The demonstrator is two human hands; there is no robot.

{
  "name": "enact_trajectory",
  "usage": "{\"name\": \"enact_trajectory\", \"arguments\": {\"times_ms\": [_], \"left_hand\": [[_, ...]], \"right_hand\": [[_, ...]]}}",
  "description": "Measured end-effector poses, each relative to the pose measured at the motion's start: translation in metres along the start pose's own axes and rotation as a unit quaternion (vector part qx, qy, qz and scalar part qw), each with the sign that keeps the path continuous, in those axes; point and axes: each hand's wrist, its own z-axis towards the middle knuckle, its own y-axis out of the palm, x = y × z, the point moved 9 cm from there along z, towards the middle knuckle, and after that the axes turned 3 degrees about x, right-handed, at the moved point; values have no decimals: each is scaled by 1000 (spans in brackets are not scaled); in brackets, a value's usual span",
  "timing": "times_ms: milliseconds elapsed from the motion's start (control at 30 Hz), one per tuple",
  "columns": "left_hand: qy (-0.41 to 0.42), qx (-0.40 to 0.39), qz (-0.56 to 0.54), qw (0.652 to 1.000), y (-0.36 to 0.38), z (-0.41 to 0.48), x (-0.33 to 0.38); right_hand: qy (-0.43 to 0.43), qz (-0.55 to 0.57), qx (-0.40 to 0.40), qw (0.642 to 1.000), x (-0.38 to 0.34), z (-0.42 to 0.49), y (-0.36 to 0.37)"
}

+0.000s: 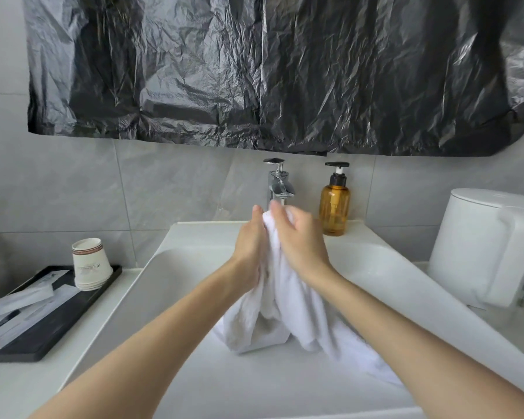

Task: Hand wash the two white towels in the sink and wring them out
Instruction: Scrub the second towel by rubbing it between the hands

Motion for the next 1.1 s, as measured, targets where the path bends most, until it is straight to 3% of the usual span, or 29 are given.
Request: {"name": "enact_trajectory", "arguments": {"times_ms": [100,200,300,367,467,567,700,800,867,933,1067,1100], "left_hand": [[-24,-6,-26,999,8,-3,-1],[-17,20,-53,998,1,-1,1],[-65,-12,-54,996,8,-9,-11],[-61,0,-51,997,8,-6,-8],[-52,34,-73,995,0,-2,-7],[-84,7,-57,995,6,-7,-17],[-66,17,-72,995,-3,-1,-8],[-71,2,-59,996,4,-9,-12],[-54,-4,-37,998,6,-7,-11],[-32,15,-29,999,2,-4,-5],[-25,-11,-54,998,10,-12,-2],[-12,-12,-62,998,10,-13,1]], "right_hand": [[48,39,75,995,14,2,-14],[-4,35,10,999,5,-11,4],[89,38,57,994,26,7,-6],[59,41,63,995,21,3,-6],[-9,25,1,1000,12,-11,8],[100,31,39,994,31,5,-2],[-9,26,-32,999,7,-19,15],[104,27,27,994,29,2,2],[89,40,49,994,26,-2,-3],[37,64,3,997,17,-16,6],[144,84,56,984,34,-5,-2],[131,89,64,985,31,-6,-4]]}}
